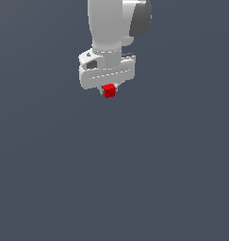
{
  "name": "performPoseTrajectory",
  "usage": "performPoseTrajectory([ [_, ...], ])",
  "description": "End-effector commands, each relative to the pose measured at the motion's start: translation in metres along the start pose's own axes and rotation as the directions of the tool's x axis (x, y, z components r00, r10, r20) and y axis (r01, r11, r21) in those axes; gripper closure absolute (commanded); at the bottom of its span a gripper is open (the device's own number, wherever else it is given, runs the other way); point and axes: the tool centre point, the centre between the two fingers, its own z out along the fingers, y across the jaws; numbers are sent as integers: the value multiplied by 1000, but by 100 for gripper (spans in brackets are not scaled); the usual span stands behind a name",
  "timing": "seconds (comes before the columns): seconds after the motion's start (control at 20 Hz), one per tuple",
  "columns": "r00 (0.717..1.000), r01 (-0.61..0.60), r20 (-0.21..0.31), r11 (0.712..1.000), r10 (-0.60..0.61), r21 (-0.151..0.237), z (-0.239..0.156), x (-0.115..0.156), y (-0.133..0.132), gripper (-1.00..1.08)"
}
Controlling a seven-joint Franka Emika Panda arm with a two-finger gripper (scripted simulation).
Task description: Pick up the red cube and move it to a goal position.
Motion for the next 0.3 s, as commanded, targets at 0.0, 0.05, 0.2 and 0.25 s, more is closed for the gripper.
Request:
performPoseTrajectory([
  [0.0, 1000, 0, 1, 1000, 0, 0, -9, 1, 0, 108],
  [0.05, 1000, 0, 1, 1000, 0, 0, -11, 1, 0, 108],
  [0.2, 1000, -1, 1, 1000, 1, 0, -14, 2, 0, 108],
  [0.25, 1000, -1, 1, 1000, 1, 0, -14, 2, 0, 108],
])
